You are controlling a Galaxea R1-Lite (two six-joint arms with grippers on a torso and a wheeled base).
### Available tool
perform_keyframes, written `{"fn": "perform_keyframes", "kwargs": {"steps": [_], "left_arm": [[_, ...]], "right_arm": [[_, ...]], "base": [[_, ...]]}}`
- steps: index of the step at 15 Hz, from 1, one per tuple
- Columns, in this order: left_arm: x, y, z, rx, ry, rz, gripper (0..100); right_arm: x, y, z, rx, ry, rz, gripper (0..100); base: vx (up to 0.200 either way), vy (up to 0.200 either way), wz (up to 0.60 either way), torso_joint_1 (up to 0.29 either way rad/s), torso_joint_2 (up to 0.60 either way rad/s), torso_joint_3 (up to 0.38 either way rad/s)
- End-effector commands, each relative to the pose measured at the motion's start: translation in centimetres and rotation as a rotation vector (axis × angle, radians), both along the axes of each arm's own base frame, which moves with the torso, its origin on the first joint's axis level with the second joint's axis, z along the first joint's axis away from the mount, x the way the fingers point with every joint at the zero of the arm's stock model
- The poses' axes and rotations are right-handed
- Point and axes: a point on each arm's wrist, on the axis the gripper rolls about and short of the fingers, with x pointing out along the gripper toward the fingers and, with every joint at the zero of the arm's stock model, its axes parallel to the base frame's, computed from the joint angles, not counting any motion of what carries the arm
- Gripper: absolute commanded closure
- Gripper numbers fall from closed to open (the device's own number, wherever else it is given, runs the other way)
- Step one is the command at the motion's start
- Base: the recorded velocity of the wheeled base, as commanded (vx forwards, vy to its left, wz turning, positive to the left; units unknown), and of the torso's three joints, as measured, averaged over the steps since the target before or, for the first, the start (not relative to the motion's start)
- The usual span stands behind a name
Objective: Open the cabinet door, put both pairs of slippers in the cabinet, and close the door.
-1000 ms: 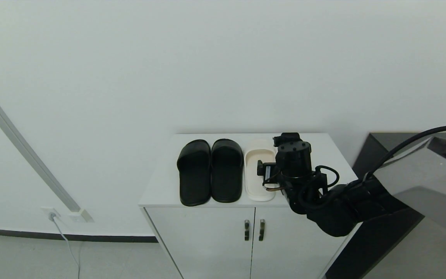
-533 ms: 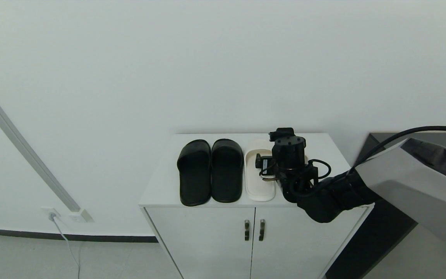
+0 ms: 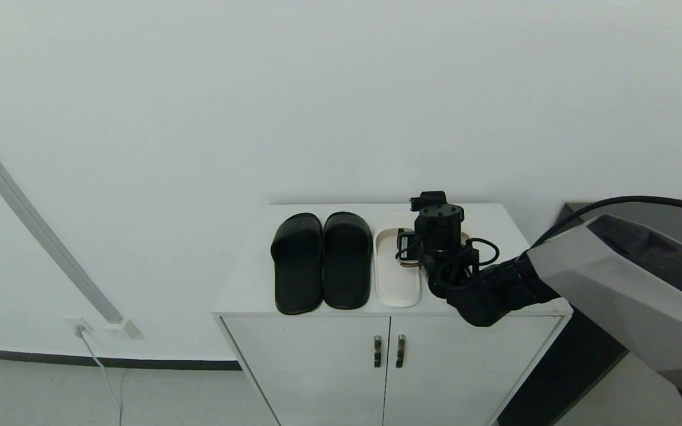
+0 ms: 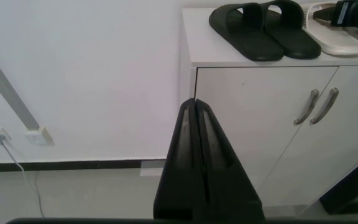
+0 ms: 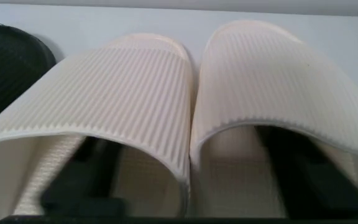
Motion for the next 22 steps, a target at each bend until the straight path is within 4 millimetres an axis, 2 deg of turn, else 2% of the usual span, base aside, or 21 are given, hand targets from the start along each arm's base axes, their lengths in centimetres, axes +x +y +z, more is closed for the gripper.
{"fn": "perform_keyframes", "kwargs": {"steps": [1, 4, 7, 9, 11, 13, 14, 15, 20, 22], "left_arm": [[0.0, 0.0, 0.0, 0.000, 0.000, 0.000, 100], [0.0, 0.0, 0.0, -0.002, -0.002, 0.000, 100], [0.0, 0.0, 0.0, -0.005, -0.002, 0.002, 100], [0.0, 0.0, 0.0, -0.005, -0.002, 0.002, 100], [0.0, 0.0, 0.0, -0.003, -0.002, 0.002, 100], [0.0, 0.0, 0.0, -0.003, -0.002, 0.002, 100], [0.0, 0.0, 0.0, -0.003, -0.002, 0.002, 100], [0.0, 0.0, 0.0, -0.002, -0.002, 0.000, 100], [0.0, 0.0, 0.0, 0.000, -0.002, 0.000, 100], [0.0, 0.0, 0.0, 0.000, -0.002, 0.000, 100]], "right_arm": [[0.1, -0.1, -0.1, 0.001, -0.001, -0.004, 100], [-0.3, -0.4, 0.1, -0.028, -0.008, 0.000, 100], [-1.0, -0.8, 1.5, -0.035, -0.080, 0.006, 100], [-2.6, -1.6, 2.9, -0.038, -0.094, 0.030, 100], [-6.4, -2.9, 5.2, -0.034, -0.086, 0.179, 100], [-10.3, -4.4, 6.7, -0.034, -0.068, 0.316, 100], [-11.1, -4.8, 6.9, -0.034, -0.062, 0.343, 100], [-13.6, -6.1, 6.9, -0.040, -0.029, 0.440, 100], [-20.7, -9.6, 6.6, -0.041, 0.051, 0.740, 100], [-21.6, -9.4, 6.5, -0.051, 0.077, 0.781, 100]], "base": [[0.000, 0.000, 0.00, 0.000, 0.00, 0.000], [0.000, 0.000, 0.00, 0.000, 0.00, 0.000], [0.000, 0.000, 0.00, 0.000, 0.00, 0.000], [0.000, 0.000, 0.00, 0.000, 0.00, 0.000], [0.000, 0.000, 0.00, 0.000, 0.00, 0.000], [0.000, 0.000, 0.00, 0.000, 0.00, 0.000], [0.000, 0.000, 0.00, 0.000, 0.00, 0.000], [0.000, 0.000, 0.00, 0.000, 0.00, 0.000], [0.000, 0.000, 0.00, 0.000, 0.00, 0.000], [0.000, 0.000, 0.00, 0.000, 0.00, 0.000]]}}
